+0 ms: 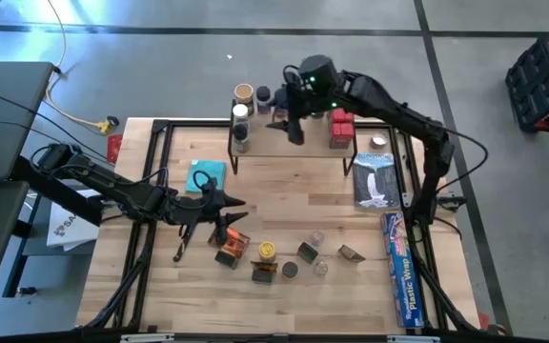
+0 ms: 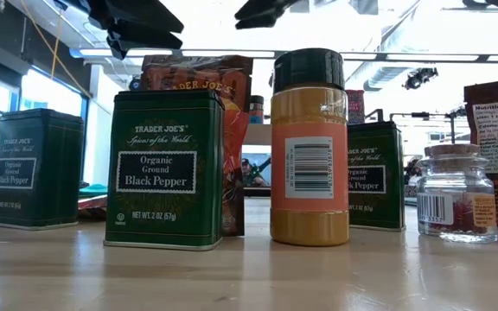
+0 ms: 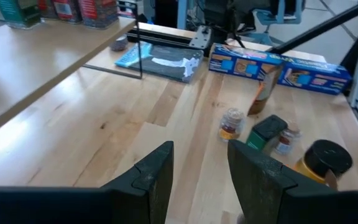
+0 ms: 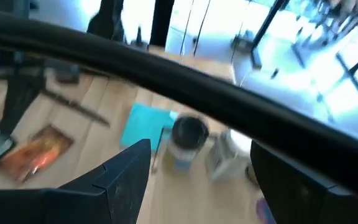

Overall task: Shelf spices
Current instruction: Put the yellow seasoning bottle on the shelf

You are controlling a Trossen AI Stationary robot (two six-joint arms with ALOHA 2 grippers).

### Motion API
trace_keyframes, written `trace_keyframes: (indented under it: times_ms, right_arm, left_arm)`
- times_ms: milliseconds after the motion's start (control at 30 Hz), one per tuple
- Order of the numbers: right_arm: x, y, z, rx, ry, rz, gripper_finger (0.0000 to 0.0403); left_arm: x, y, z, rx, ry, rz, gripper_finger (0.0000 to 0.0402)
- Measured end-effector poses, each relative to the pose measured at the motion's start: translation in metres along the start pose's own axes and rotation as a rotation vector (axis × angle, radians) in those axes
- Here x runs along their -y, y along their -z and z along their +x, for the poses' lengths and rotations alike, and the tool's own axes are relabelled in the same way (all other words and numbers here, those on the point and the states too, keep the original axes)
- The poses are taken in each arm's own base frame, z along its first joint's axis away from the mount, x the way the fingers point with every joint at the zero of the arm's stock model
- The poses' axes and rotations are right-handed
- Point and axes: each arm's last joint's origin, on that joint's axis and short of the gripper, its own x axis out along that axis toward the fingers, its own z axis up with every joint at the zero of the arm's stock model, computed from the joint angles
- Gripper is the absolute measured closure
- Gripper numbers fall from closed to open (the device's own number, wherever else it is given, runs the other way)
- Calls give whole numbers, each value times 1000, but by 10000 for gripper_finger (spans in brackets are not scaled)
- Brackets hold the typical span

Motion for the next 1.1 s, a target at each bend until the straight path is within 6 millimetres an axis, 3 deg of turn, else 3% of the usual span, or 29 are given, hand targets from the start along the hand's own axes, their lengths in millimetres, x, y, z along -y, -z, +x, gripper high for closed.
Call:
trace_keyframes:
  times_ms: [233, 400, 567, 667, 767, 933, 1100]
  right_arm:
    - [-11, 41, -9, -202, -4, 78, 132]
    - [-29, 70, -22, -201, 68, 151, 132]
    - [-65, 95, -37, -76, 97, 189, 132]
    - [-97, 111, -37, -2, 88, 140, 132]
    - [-129, 113, -37, 125, 127, 118, 132]
    - [-181, 114, -29, 171, 185, 90, 132]
    - [-214, 109, -27, 184, 121, 146, 132]
  left_arm:
    - [-5, -2, 3, 8, -39, -7, 255]
    - [-9, -2, 4, 7, -56, 27, 255]
    - [-13, -4, 6, 8, -74, 64, 255]
    - [-14, -4, 8, 1, -66, 85, 255]
    - [-15, -4, 9, -8, -39, 97, 255]
    - [-12, -3, 8, -26, 32, 98, 255]
    - [3, 3, 1, -71, 165, 134, 255]
